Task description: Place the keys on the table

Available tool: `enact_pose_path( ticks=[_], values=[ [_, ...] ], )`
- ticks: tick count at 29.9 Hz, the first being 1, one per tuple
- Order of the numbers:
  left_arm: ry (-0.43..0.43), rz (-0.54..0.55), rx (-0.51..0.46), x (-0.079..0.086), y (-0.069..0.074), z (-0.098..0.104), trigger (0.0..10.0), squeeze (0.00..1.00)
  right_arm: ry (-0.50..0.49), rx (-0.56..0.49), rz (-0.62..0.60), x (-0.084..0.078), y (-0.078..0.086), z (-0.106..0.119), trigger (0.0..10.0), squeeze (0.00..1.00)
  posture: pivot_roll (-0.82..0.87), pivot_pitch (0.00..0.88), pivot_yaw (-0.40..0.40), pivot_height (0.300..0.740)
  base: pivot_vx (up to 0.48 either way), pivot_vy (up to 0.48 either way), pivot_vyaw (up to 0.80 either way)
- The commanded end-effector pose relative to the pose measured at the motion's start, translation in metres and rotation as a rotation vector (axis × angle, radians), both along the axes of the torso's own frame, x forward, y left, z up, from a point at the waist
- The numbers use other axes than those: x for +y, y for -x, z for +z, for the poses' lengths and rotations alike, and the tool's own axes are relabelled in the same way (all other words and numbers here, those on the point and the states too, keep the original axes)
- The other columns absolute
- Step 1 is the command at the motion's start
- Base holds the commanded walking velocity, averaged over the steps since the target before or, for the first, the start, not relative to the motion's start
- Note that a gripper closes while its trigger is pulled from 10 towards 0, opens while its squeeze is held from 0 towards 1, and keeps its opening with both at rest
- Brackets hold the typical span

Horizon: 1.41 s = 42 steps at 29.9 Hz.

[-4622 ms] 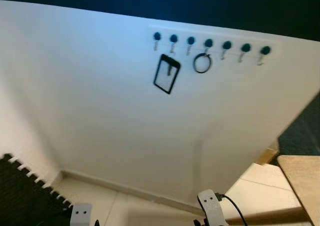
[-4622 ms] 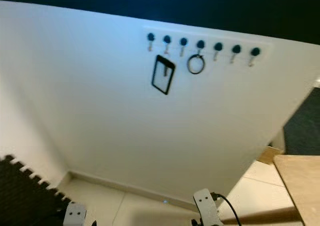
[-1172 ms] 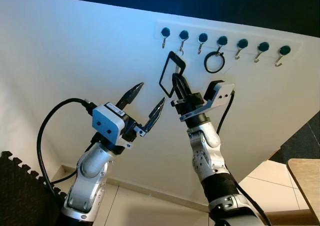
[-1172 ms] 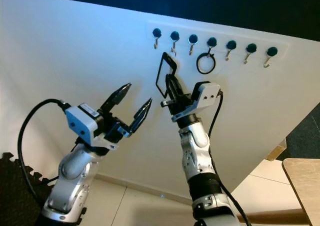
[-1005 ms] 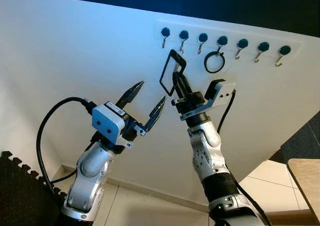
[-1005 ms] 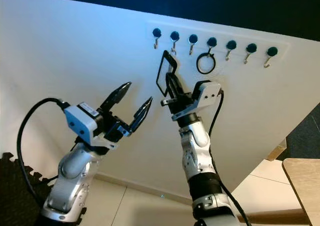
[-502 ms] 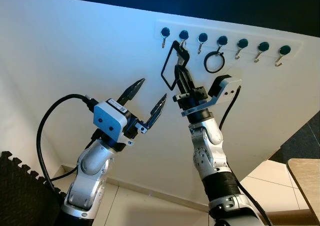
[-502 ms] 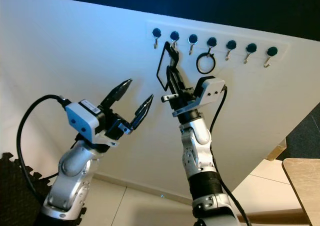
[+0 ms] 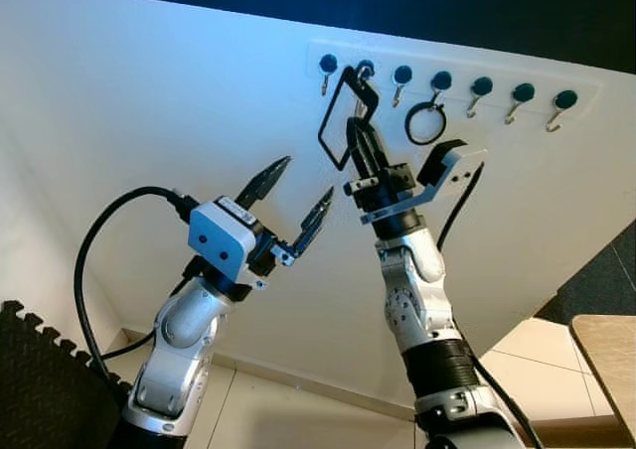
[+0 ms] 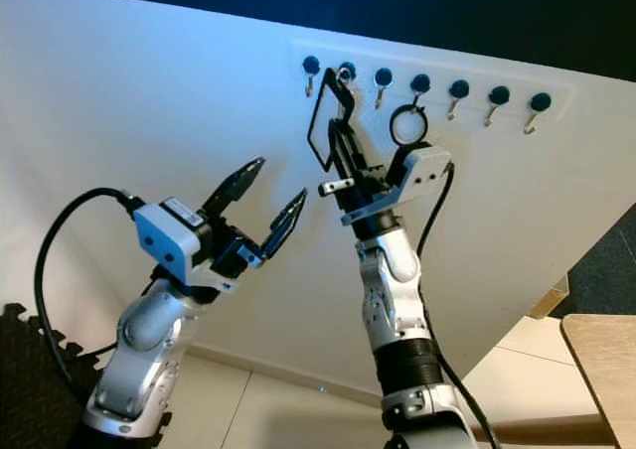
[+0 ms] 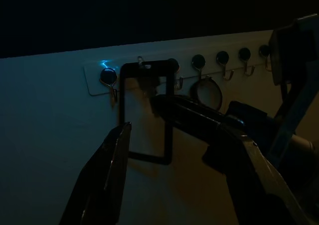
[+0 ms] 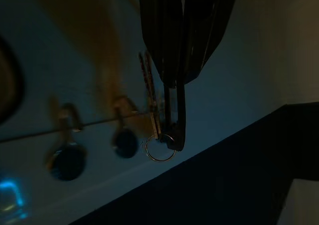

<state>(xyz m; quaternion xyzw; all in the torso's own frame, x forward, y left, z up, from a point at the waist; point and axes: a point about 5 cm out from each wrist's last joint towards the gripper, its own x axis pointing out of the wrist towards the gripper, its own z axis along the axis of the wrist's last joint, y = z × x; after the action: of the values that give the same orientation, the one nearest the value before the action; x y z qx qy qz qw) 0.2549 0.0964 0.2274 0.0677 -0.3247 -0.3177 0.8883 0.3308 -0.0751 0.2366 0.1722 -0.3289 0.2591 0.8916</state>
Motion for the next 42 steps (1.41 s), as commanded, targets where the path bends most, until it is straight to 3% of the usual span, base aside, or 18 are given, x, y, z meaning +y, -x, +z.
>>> enact_pose_path(
  ticks=[1,7,17,18,20,22,24,27,28,29,30,31,32,33,38,40,41,42],
  values=[
    [-0.009,0.003,-0.010,-0.001,0.002,0.002,10.0,0.00,0.011,-0.026,0.021,0.006,0.004,0.003,0.0,0.00,0.09,0.078,-0.072,0.740,0.000,0.000,0.00],
    [-0.008,0.026,-0.001,0.005,0.004,-0.002,10.0,0.00,0.140,-0.020,0.036,0.008,0.019,-0.024,0.0,0.00,0.09,0.080,-0.076,0.740,0.000,0.000,0.00],
    [-0.037,0.146,0.046,0.027,0.007,-0.025,10.0,0.00,0.204,0.096,0.001,-0.004,0.045,-0.071,0.0,0.00,0.08,0.085,-0.065,0.740,0.000,0.000,0.00],
    [-0.069,0.292,0.102,0.043,0.002,-0.046,10.0,0.00,0.231,0.163,-0.041,-0.014,0.051,-0.091,0.0,0.00,0.08,0.085,-0.064,0.740,0.000,0.000,0.00],
    [-0.081,0.331,0.118,0.047,0.000,-0.052,10.0,0.00,0.237,0.179,-0.053,-0.016,0.052,-0.096,0.0,0.00,0.08,0.085,-0.063,0.740,0.000,0.000,0.00],
    [-0.096,0.423,0.229,0.061,-0.001,-0.083,10.0,0.00,0.237,0.273,-0.102,-0.028,0.049,-0.115,0.0,0.00,0.08,0.083,-0.061,0.740,0.000,0.000,0.00],
    [-0.101,0.459,0.280,0.067,0.000,-0.096,10.0,0.00,0.237,0.314,-0.122,-0.033,0.049,-0.123,0.0,0.00,0.08,0.083,-0.061,0.740,0.000,0.000,0.00],
    [-0.140,0.539,0.553,0.082,0.011,-0.156,10.0,0.00,0.280,0.529,-0.182,-0.051,0.049,-0.167,0.0,0.00,0.08,0.079,-0.061,0.740,0.000,0.000,0.00],
    [-0.154,0.559,0.628,0.085,0.015,-0.172,10.0,0.00,0.297,0.583,-0.193,-0.056,0.050,-0.178,0.0,0.00,0.08,0.079,-0.061,0.740,0.000,0.000,0.00],
    [-0.154,0.559,0.628,0.085,0.015,-0.172,10.0,0.00,0.297,0.583,-0.193,-0.056,0.050,-0.178,0.0,0.00,0.08,0.079,-0.061,0.740,0.000,0.000,0.00],
    [-0.170,0.578,0.729,0.088,0.021,-0.192,10.0,0.00,0.321,0.666,-0.196,-0.059,0.052,-0.192,0.0,0.00,0.08,0.077,-0.063,0.740,0.000,0.000,0.00],
    [-0.194,0.612,0.843,0.093,0.031,-0.215,10.0,0.00,0.349,0.775,-0.192,-0.063,0.057,-0.210,1.1,0.00,0.07,0.077,-0.063,0.740,0.000,0.000,0.00],
    [-0.194,0.612,0.843,0.093,0.031,-0.215,10.0,0.00,0.349,0.775,-0.192,-0.063,0.057,-0.210,1.1,0.00,0.07,0.077,-0.063,0.740,0.000,0.000,0.00],
    [-0.225,0.678,1.058,0.100,0.053,-0.253,10.0,0.00,0.415,0.978,-0.178,-0.070,0.070,-0.243,10.0,0.00,0.07,0.076,-0.064,0.740,0.000,0.000,0.00],
    [-0.189,0.750,1.185,0.104,0.070,-0.274,10.0,0.00,0.459,1.129,-0.197,-0.077,0.085,-0.266,10.0,0.00,0.08,0.075,-0.067,0.740,0.000,0.000,0.00],
    [-0.089,0.832,1.217,0.108,0.076,-0.280,10.0,0.00,0.444,1.210,-0.235,-0.082,0.094,-0.277,10.0,0.00,0.08,0.074,-0.068,0.740,0.000,0.000,0.00],
    [-0.089,0.832,1.217,0.108,0.076,-0.280,10.0,0.00,0.444,1.210,-0.235,-0.082,0.094,-0.277,10.0,0.00,0.08,0.074,-0.068,0.740,0.000,0.000,0.00],
    [-0.025,0.887,1.250,0.109,0.078,-0.284,10.0,0.00,0.492,1.256,-0.255,-0.087,0.104,-0.286,10.0,0.00,0.07,0.073,-0.065,0.740,0.000,0.000,0.00]
  ],
)
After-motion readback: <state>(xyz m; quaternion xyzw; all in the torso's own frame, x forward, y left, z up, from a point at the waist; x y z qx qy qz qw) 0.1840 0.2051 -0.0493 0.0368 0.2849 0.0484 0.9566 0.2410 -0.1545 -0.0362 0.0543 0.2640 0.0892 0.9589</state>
